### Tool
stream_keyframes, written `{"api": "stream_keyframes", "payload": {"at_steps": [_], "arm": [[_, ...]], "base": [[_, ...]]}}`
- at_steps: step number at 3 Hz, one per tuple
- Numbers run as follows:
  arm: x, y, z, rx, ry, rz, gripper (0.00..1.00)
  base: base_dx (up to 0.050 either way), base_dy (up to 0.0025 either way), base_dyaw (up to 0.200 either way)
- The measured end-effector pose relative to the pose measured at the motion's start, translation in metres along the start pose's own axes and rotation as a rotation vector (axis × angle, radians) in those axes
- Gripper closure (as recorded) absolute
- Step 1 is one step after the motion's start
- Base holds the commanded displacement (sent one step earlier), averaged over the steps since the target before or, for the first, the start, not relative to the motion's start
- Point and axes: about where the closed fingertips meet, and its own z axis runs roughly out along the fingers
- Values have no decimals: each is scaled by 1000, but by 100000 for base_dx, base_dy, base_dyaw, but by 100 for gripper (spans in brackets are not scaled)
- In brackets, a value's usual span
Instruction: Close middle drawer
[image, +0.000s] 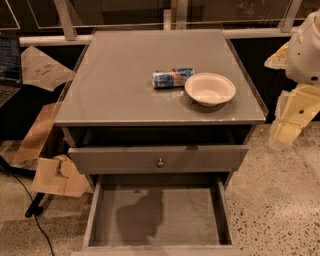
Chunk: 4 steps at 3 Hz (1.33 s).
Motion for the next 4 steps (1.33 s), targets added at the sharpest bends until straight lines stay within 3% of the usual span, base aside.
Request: {"api": "stream_keyframes", "payload": {"at_steps": [1,3,4], "arm": [[0,0,0,0,0,0,0],[-2,1,-6,29,-25,-14,0],[-4,2,-9,41,-82,-19,0]], "base": [[-5000,0,-2],[0,0,0],[0,0,0]]}}
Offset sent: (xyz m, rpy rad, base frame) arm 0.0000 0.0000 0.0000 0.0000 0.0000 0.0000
